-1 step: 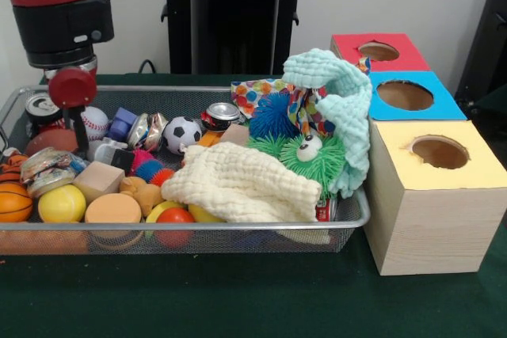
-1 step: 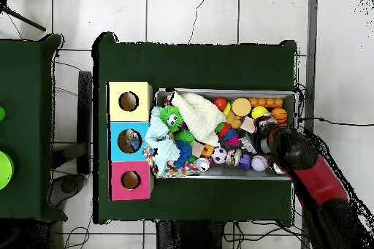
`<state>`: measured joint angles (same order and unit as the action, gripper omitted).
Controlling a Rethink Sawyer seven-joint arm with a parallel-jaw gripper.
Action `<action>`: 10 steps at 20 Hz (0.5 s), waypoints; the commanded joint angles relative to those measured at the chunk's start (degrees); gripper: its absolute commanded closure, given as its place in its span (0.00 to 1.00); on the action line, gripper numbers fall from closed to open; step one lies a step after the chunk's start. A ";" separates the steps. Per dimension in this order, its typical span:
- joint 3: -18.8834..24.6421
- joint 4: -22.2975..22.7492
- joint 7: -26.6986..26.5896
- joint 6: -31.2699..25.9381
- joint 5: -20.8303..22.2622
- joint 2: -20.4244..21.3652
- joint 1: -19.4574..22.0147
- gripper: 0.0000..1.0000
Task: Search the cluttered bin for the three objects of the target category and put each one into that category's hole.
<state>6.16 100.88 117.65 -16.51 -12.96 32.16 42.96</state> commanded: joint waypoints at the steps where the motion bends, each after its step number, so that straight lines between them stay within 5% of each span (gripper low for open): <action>1: -4.15 3.13 16.97 -1.08 -6.69 0.15 -1.27 1.00; 6: -2.46 7.82 16.58 7.34 -7.63 -0.89 0.24 1.00; 10: -2.49 7.94 14.08 8.11 -6.84 -1.48 0.62 1.00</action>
<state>2.89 103.99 117.68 -12.79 -17.13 32.31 43.06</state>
